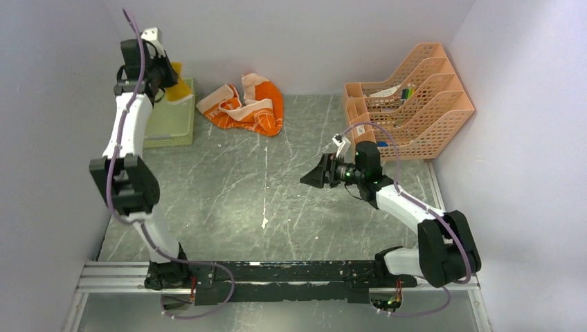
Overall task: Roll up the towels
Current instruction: Pick up the towel at the center of the board, then place the towel in the bin.
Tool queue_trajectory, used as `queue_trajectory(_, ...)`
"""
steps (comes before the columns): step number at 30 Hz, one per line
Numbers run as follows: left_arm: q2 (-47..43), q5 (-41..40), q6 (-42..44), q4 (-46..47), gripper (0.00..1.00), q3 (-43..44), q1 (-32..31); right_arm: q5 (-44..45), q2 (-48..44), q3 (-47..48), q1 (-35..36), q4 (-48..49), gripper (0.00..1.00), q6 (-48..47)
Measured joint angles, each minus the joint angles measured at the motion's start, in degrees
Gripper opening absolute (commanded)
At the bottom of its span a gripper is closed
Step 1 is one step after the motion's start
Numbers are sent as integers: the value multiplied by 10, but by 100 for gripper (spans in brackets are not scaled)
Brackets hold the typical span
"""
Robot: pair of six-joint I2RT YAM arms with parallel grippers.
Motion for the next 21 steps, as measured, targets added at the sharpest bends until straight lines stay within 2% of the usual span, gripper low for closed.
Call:
queue_trajectory(6, 250, 24, 92, -26, 7, 266, 71, 12, -61, -9, 56, -56, 72, -14)
queue_trajectory(8, 294, 27, 104, -15, 7, 284, 85, 18, -83, -11, 73, -65, 72, -22)
queue_trajectory(13, 361, 26, 123, 26, 7, 256, 109, 26, -96, -27, 83, -76, 72, -29)
queue_trajectory(17, 434, 22, 141, 34, 7, 303, 113, 36, -101, -39, 87, -98, 72, -38)
queue_trajectory(21, 458, 12, 161, 50, 7, 305, 112, 39, -102, -45, 88, -100, 72, -43)
